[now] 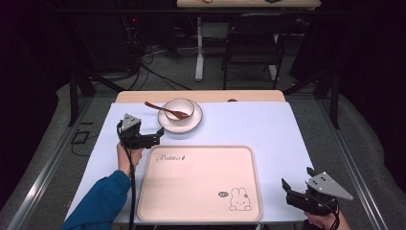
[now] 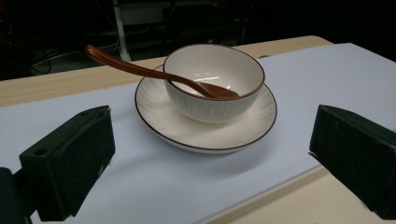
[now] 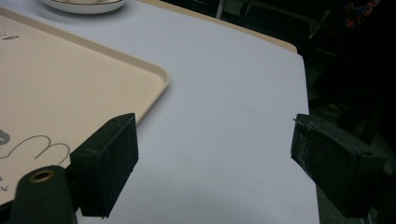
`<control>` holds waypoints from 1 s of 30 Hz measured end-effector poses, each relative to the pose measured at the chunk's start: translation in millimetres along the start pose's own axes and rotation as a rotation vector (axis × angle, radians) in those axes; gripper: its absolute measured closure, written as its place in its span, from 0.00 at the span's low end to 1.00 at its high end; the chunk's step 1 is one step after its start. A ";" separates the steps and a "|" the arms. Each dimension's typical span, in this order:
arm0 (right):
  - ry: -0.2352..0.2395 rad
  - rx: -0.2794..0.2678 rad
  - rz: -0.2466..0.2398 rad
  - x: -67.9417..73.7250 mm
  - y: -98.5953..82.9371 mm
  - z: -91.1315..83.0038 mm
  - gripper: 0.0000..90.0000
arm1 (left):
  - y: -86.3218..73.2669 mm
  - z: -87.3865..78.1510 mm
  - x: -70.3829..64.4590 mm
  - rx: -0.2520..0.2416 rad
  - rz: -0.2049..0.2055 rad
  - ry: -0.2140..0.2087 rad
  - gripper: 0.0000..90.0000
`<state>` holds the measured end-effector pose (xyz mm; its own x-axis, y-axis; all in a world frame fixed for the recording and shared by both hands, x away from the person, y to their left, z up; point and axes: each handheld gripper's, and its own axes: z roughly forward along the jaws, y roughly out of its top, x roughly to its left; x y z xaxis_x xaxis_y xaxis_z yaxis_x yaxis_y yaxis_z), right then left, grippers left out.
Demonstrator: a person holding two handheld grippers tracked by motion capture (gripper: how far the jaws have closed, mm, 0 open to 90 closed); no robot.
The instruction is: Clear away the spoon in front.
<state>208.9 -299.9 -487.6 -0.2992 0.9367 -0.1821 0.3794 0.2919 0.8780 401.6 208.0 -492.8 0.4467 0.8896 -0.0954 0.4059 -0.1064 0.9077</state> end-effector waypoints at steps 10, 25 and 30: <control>0.001 0.003 0.001 0.0 0.0 0.2 0.16 | 5.1 26.2 15.7 -0.017 -0.056 0.031 0.00; -0.001 0.004 0.003 0.0 0.0 0.3 0.16 | 15.0 60.5 39.8 -0.004 -0.123 0.069 0.00; -0.001 0.004 0.001 -0.1 -0.1 0.2 0.16 | 17.6 68.8 41.1 0.008 -0.122 0.086 0.00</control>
<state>209.0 -300.0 -487.7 -0.2979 0.9372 -0.1816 0.3828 0.2916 0.8766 482.0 212.1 -508.9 0.3235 0.9310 -0.1692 0.4594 0.0018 0.8882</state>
